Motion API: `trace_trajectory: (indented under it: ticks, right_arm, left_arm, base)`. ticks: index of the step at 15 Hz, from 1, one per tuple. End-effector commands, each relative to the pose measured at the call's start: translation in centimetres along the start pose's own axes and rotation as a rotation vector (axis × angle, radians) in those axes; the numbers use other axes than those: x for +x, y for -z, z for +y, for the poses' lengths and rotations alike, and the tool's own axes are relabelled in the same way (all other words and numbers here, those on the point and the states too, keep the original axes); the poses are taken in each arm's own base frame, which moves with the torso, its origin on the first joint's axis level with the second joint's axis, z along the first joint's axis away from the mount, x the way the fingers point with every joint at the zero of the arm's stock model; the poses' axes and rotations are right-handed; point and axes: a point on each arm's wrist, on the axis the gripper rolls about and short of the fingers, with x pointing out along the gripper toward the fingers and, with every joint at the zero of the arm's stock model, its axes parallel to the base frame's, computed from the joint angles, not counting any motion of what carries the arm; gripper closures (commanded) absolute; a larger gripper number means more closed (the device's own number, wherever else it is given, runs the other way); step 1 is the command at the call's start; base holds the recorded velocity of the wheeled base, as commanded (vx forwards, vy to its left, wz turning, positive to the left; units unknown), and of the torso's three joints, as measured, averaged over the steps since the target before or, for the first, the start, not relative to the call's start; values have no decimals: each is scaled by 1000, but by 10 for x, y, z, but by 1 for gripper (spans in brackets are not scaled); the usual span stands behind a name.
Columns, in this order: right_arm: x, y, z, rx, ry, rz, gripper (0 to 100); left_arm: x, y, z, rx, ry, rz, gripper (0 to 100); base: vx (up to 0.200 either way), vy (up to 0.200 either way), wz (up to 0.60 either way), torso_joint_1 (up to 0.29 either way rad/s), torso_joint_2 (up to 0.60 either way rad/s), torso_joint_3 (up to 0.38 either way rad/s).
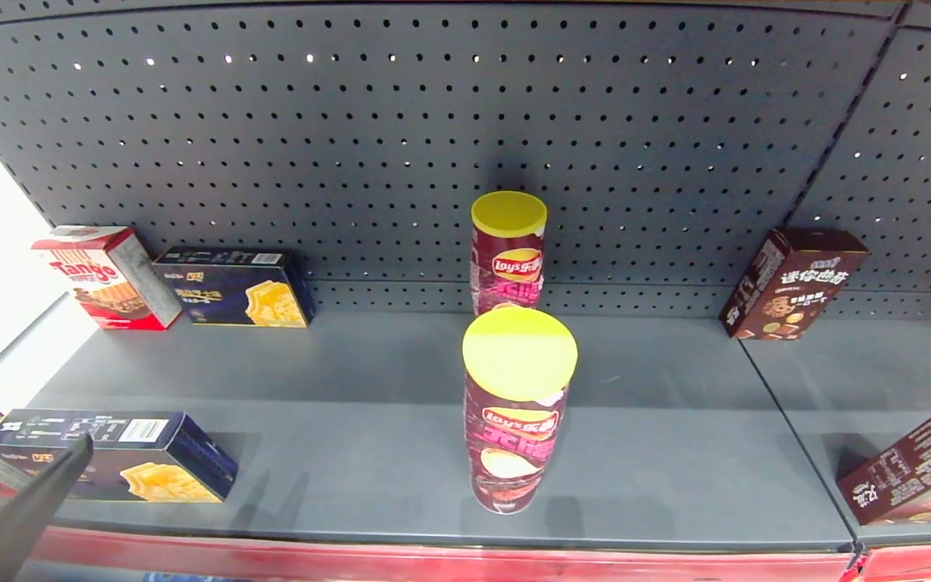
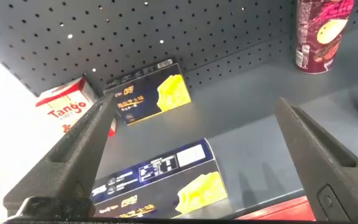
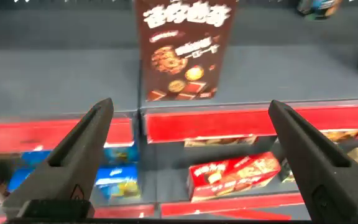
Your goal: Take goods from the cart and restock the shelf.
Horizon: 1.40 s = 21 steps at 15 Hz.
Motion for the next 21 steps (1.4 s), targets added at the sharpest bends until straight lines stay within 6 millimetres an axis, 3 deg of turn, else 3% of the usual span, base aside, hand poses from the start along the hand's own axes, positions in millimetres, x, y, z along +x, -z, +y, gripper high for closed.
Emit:
trace_trajectory:
  ticks: [1, 8, 11, 14, 17, 21]
  right_arm:
    - [-1, 5, 1, -12, -41, 18, 0]
    - [-1, 9, 2, -7, -80, 56, 0]
    - [-1, 9, 2, -8, -80, 56, 0]
    - [-1, 9, 2, -8, -80, 56, 0]
    - [-1, 9, 2, -8, -80, 56, 0]
    - [-1, 9, 2, -7, -80, 56, 0]
  left_arm:
    - [-1, 2, -1, 1, 3, 7, 0]
    - [-16, 35, -12, 1, 70, 67, 0]
    - [-35, 58, -16, 0, 84, 74, 0]
    - [-48, 65, -15, -51, 86, 56, 0]
    - [-95, 103, -16, -80, 94, 29, 0]
    - [-97, 106, -17, -109, 134, 78, 0]
  base:
    - [0, 0, 0, 0, 0, 0]
    - [0, 0, 0, 0, 0, 0]
    - [0, 0, 0, 0, 0, 0]
    - [0, 0, 0, 0, 0, 0]
    - [0, 0, 0, 0, 0, 0]
    - [0, 0, 0, 0, 0, 0]
